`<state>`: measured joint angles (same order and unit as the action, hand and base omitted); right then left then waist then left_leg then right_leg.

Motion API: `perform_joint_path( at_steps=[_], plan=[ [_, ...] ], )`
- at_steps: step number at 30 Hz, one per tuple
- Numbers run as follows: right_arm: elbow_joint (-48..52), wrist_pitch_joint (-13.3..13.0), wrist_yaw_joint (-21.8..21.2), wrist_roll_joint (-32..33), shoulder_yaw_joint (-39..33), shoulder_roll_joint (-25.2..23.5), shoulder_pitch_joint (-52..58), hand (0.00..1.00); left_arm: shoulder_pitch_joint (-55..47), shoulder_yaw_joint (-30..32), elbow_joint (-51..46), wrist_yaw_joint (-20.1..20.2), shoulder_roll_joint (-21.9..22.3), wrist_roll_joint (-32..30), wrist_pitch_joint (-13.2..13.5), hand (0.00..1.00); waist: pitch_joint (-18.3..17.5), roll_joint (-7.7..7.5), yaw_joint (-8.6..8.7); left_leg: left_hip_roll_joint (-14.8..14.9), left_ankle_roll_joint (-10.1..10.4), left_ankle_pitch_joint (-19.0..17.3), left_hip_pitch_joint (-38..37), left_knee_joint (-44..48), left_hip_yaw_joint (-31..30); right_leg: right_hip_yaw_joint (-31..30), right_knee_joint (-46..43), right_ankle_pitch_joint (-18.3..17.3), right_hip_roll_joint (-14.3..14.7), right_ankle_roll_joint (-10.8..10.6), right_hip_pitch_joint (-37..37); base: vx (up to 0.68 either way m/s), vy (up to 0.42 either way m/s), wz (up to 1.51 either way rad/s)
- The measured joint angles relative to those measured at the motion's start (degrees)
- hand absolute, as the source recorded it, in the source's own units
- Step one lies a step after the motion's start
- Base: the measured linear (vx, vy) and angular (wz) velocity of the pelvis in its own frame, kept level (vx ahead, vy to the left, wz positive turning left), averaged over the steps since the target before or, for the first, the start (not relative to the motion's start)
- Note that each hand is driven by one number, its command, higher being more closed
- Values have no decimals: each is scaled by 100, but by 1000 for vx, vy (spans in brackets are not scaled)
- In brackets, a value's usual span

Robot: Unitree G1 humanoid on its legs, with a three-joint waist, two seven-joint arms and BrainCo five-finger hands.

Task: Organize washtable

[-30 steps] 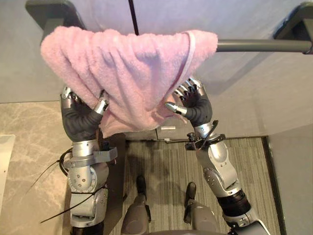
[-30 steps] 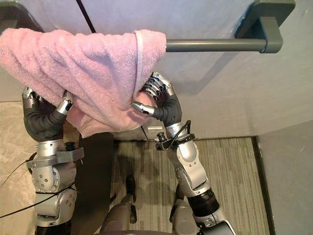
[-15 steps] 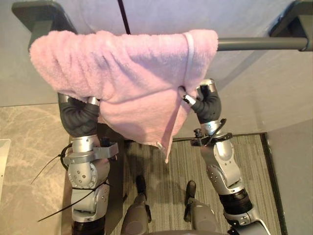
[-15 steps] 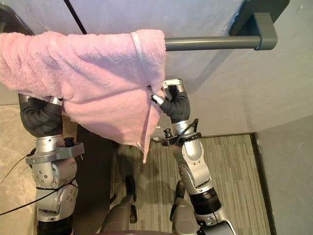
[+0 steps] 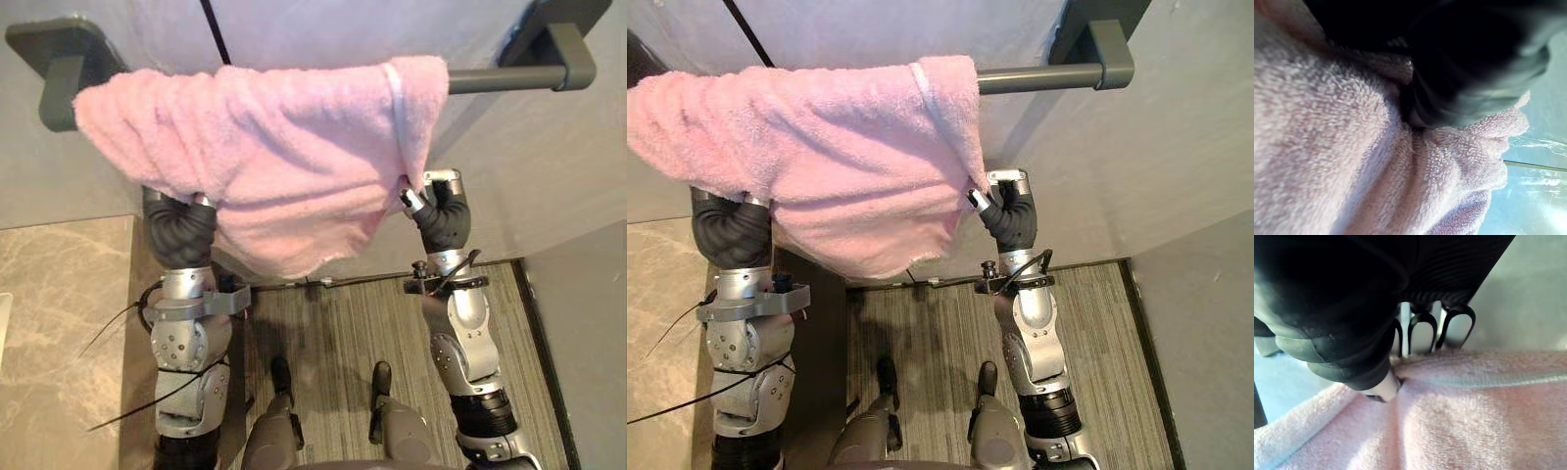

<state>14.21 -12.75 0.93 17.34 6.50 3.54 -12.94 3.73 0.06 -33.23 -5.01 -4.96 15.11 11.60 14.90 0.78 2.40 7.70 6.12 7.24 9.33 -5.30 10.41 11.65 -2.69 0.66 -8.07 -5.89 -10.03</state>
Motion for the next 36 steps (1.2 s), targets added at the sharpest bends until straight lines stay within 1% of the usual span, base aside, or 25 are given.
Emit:
perform_joint_path(
  at_steps=[2,3,5,10,16,17,18,20,23,26,28,31,34,36],
  plan=[
    [0,0,0,0,-10,0,2,100,-1,-24,22,27,28,128,-8,100,-5,8,0,1,0,0,-15,0,29,-31,9,18,3,-2,0,-25,6,-7],
    [-3,1,0,0,-46,-1,3,100,4,-65,79,108,29,268,-8,100,-18,30,-9,-1,0,0,-15,-1,41,-43,29,36,3,-7,3,-22,6,-5],
    [-38,1,0,-6,-85,-7,1,100,8,-71,165,131,30,339,-10,100,-29,49,-8,-4,-1,1,-19,-1,48,-49,74,66,4,-12,25,0,0,0],
    [-217,3,-1,-145,-226,-93,19,100,145,-219,364,121,59,323,-11,100,-69,92,-3,-6,-13,10,-22,-2,50,-53,97,94,5,-13,37,0,0,0],
    [-229,3,-1,-213,-230,-100,163,100,140,-221,532,95,257,203,-12,100,-207,115,-2,-2,-13,11,-33,-4,60,-62,198,143,21,-9,82,0,0,-1],
    [-231,3,-1,-215,-237,-99,164,0,151,-221,577,63,264,161,-10,100,-217,114,5,0,-13,11,-42,-4,63,-66,199,146,23,-8,89,0,0,0],
    [-248,3,1,-215,-249,-102,164,0,155,-220,589,21,271,111,-11,0,-218,113,11,2,-11,12,-60,-4,64,-67,199,149,25,-7,104,0,0,0],
    [-383,3,13,-214,-368,-148,174,0,120,-214,658,-41,280,-8,-11,0,-218,112,10,2,-11,12,-124,-6,65,-65,218,151,25,-9,177,0,0,0],
    [-445,7,51,-212,-609,-202,293,0,-29,-173,711,-95,307,-19,-14,0,-232,109,4,6,-11,12,-157,-10,70,-65,277,189,35,-10,234,0,0,0],
    [-445,19,76,-209,-684,-194,473,0,-99,-158,712,-164,322,-91,-18,0,-234,106,4,10,-11,12,-179,-12,77,-68,323,222,44,-15,272,-11,2,-1],
    [-453,28,112,-208,-725,-193,573,0,-162,-161,723,-164,335,-231,-17,0,-316,104,5,11,-11,12,-186,-16,87,-72,339,227,45,-17,279,0,0,0],
    [-617,35,120,-206,-725,-190,724,0,-282,-161,873,-154,368,-433,-15,0,-560,78,6,19,-11,11,-198,-16,89,-72,382,231,60,-15,314,0,0,0],
    [-657,51,60,-200,-739,-185,921,0,-356,-148,1044,-132,368,-625,-12,0,-582,65,-1,36,-11,11,-262,-18,83,-69,395,238,79,-6,392,0,0,0],
    [-859,82,-41,-167,-746,-188,1119,0,-538,-158,1349,-81,369,-765,-19,0,-632,56,-1,36,-10,10,-299,-23,86,-72,397,239,79,-4,426,0,0,0]
  ],
)
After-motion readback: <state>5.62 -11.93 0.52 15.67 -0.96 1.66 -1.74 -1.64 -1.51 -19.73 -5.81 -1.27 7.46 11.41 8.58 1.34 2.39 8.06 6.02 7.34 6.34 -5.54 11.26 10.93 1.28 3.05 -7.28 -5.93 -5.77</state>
